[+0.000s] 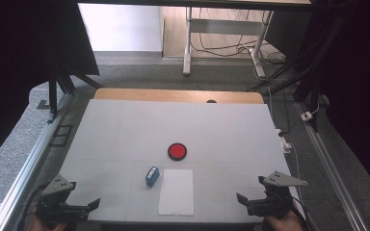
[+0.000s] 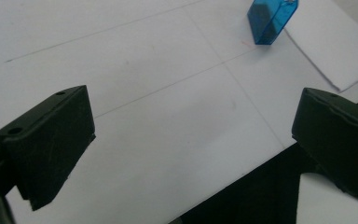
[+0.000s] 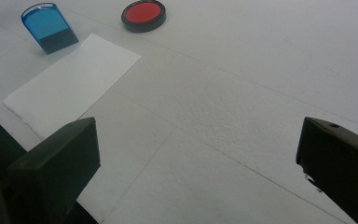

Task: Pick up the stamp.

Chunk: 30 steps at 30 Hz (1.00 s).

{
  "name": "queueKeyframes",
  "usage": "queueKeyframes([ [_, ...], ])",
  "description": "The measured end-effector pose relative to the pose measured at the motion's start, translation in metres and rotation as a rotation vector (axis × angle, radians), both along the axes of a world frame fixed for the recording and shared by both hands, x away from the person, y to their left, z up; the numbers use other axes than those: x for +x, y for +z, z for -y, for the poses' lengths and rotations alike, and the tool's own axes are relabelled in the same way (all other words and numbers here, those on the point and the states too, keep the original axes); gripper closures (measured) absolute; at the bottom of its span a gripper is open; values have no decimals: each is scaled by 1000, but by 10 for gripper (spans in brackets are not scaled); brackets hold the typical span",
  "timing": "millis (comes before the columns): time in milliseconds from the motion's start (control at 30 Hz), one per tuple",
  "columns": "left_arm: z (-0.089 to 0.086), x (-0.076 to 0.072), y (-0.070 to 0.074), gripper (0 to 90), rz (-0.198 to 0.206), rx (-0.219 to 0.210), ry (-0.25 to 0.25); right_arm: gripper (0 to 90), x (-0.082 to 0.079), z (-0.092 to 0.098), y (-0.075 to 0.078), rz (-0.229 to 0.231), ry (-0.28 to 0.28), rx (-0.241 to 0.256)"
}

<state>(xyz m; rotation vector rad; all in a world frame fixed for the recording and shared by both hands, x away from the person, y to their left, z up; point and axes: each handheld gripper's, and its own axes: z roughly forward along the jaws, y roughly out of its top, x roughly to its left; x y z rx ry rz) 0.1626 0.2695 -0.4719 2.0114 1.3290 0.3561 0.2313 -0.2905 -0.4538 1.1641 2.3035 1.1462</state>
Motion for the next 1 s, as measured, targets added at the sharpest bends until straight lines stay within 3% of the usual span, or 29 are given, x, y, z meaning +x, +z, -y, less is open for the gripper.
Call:
queueKeyframes([
  [367, 8, 2, 3, 0, 22, 1, -51, 0, 0, 0, 0, -4, 2, 2],
  [667, 21, 12, 5, 0, 39, -27, -127, 0, 0, -1, 0, -4, 8, -8],
  [1000, 33, 24, 1, 0, 37, -31, -155, 0, 1, -1, -1, -3, 11, -8],
])
